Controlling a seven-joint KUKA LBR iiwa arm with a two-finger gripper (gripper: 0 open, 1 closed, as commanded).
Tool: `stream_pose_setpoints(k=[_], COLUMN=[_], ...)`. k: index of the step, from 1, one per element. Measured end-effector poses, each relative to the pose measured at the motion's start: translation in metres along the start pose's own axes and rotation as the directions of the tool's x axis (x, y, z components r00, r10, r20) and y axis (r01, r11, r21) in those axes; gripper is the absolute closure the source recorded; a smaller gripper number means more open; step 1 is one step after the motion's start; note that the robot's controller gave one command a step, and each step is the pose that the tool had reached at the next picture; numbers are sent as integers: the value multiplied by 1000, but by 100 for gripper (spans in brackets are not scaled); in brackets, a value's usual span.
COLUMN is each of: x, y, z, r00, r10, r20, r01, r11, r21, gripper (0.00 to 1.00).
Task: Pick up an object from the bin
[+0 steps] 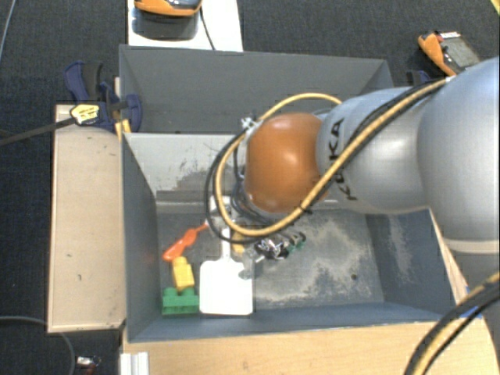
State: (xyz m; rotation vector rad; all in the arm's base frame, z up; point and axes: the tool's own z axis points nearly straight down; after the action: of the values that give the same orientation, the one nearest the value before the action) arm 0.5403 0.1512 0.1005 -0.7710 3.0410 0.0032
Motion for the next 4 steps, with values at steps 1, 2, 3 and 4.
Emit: stream_pose_setpoints(k=[1,2,3,4], x=[-51,33,33,38], y=[48,58,58,59], z=[21,26,26,-8], r00=[960,994,994,995], r10=[-281,-105,-104,-104], r20=[-6,23,23,6], r01=[281,105,104,104], r11=[960,994,995,995], r21=[-3,8,8,4], gripper=[0,100,100,100])
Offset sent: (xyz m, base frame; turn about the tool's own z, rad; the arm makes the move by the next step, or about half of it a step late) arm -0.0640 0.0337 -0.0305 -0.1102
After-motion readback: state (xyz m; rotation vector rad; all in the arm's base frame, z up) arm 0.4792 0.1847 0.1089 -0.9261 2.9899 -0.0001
